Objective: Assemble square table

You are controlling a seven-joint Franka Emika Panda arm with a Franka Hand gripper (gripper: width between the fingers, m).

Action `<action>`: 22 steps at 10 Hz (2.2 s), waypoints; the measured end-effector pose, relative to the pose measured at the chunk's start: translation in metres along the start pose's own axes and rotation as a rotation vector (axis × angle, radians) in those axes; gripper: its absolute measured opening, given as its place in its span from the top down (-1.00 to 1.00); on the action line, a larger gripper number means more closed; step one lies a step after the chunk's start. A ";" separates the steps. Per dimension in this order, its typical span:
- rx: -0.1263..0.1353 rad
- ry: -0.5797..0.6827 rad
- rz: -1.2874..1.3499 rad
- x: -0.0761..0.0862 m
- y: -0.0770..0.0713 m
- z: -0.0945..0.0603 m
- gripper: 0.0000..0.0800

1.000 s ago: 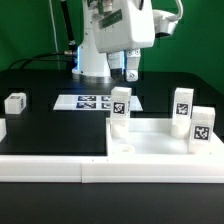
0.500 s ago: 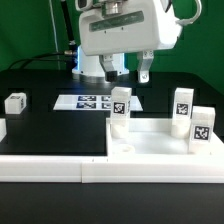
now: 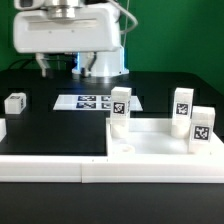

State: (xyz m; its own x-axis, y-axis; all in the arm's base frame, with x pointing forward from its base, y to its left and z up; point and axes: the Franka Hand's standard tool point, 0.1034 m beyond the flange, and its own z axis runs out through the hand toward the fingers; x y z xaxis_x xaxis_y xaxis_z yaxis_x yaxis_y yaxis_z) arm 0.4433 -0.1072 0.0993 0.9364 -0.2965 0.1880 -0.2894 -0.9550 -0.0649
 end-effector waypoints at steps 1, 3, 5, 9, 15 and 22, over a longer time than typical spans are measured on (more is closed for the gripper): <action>-0.004 0.013 -0.051 0.008 0.004 -0.004 -0.62; -0.002 -0.004 -0.090 0.004 0.002 -0.001 -0.62; 0.002 -0.015 -0.085 0.004 0.001 0.000 -0.62; 0.060 -0.348 -0.170 -0.052 0.062 0.009 -0.62; -0.027 -0.757 -0.208 -0.041 0.127 0.031 -0.62; -0.053 -1.010 -0.219 -0.051 0.143 0.059 -0.62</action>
Offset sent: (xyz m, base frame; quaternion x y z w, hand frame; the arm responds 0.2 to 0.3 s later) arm 0.0000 0.0000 0.0000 0.0000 -0.0650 0.0000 0.9979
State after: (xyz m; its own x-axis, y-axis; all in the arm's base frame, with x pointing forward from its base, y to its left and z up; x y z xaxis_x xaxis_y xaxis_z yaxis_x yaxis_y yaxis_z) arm 0.3663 -0.2283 0.0231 0.6926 0.0040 -0.7213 -0.0780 -0.9937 -0.0804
